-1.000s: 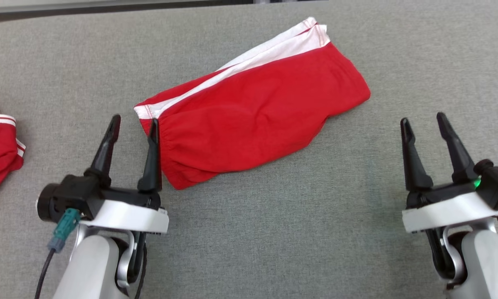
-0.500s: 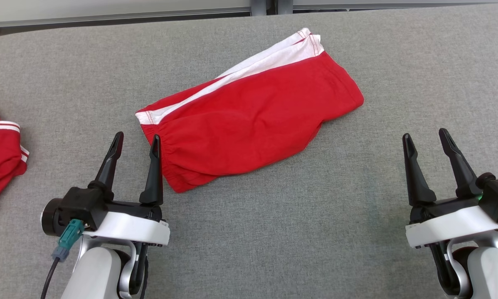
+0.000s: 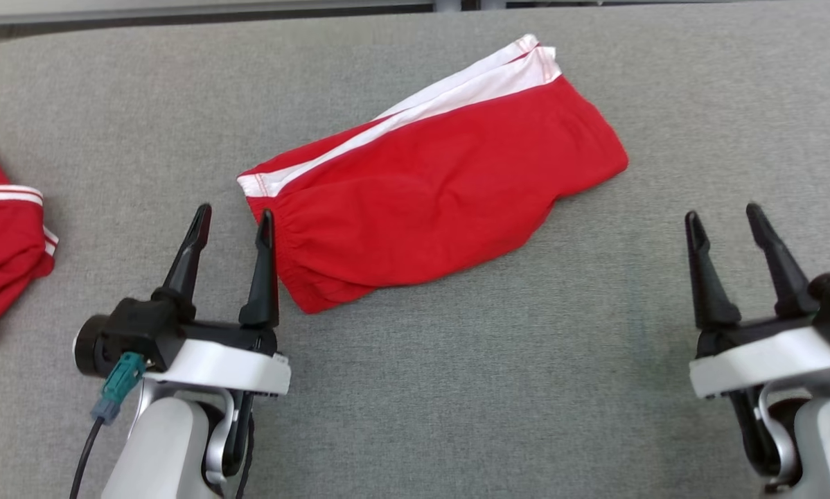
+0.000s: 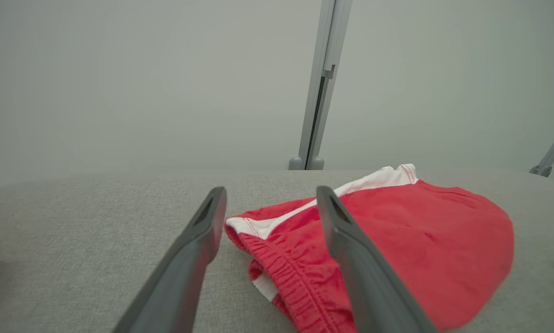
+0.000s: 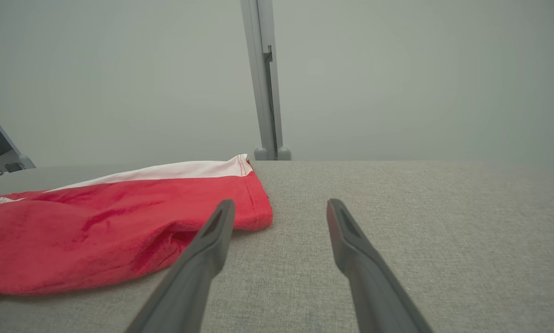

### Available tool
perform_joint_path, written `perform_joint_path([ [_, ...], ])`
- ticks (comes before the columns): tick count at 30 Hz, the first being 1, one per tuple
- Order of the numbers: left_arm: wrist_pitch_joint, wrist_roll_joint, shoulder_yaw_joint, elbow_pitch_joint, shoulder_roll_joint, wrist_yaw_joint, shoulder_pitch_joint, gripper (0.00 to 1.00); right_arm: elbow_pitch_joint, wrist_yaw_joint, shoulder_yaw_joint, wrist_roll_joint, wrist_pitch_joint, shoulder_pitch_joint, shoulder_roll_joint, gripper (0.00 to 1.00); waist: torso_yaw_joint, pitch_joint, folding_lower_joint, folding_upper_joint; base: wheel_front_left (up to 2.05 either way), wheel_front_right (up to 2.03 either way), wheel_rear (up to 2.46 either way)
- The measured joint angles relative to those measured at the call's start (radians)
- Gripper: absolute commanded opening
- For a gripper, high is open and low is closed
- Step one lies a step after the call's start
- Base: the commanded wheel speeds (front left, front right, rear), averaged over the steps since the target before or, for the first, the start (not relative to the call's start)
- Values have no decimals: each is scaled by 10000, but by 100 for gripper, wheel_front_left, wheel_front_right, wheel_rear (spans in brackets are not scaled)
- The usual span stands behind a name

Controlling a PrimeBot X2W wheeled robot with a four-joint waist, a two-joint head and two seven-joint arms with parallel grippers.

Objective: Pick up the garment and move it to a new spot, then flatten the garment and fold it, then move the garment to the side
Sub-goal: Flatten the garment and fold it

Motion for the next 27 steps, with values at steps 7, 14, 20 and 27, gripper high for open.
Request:
perform_joint_path([
  [7,0,-2,-151,-140,-215,-138,-697,100,932,0,-58,188,284,-1525,-518,100,465,623,0,0,0,0,0],
  [14,0,0,-242,-140,-420,-238,-1103,100,3055,0,466,533,462,-3328,-997,100,1151,1225,0,0,0,0,0],
  [20,0,-2,-282,-119,-537,-309,-1136,100,4706,0,836,711,545,-4345,-1158,100,1485,1503,0,0,0,0,0],
  [27,0,15,-219,-109,-570,-318,-1168,100,5634,0,1313,1430,533,-4935,-1174,0,1427,1523,0,0,0,0,0],
])
